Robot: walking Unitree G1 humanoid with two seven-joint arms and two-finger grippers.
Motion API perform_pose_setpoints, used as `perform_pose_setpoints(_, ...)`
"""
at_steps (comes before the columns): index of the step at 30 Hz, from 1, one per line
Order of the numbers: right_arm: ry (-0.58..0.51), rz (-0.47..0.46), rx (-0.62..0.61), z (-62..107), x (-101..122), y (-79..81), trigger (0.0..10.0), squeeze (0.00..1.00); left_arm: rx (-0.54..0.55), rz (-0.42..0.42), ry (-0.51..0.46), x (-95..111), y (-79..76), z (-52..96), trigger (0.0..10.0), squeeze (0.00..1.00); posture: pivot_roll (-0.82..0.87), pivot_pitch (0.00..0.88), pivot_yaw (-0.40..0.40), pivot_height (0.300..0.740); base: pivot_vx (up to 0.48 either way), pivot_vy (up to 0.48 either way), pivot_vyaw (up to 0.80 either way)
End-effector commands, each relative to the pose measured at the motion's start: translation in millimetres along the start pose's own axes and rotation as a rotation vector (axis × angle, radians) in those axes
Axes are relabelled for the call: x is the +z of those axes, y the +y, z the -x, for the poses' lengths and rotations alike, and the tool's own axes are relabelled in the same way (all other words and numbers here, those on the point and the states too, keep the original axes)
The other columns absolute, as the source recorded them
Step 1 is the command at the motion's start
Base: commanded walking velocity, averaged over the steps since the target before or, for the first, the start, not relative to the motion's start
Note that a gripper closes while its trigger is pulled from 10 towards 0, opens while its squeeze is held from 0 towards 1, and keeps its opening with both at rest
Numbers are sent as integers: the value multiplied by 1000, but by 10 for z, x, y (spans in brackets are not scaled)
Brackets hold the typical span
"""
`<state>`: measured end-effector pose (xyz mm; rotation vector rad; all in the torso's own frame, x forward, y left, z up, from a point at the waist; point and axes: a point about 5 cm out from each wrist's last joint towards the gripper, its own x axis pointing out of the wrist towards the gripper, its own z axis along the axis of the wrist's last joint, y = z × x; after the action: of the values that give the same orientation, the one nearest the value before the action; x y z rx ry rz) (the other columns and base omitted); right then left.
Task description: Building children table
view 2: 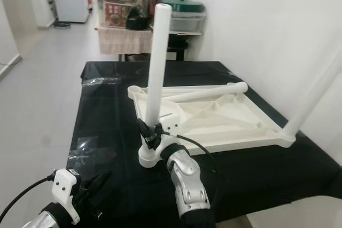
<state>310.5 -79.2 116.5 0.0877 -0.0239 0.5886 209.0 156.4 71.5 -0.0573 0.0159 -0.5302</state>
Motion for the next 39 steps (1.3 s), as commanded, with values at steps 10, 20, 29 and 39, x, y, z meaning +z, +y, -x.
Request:
perform_pose_setpoints(10,127,46,409,54,59,-143,10000,882,-19,0,2,-1,-21,-66,10000,0,121,0,-90,740,0,0,0)
perform_pose_setpoints(20,191,105,644,-154,434,-549,10000,0,-24,-14,9,-3,-9,-96,10000,0,170,0,-115,740,0,0,0)
perform_pose_setpoints(29,196,59,685,-194,558,-626,0,0,-25,-13,12,-13,-6,-102,10000,0,182,0,-119,740,0,0,0)
perform_pose_setpoints(39,187,10,677,-40,344,-681,0,0,-24,-8,17,-27,-17,-75,10000,0,161,0,-105,740,0,0,0)
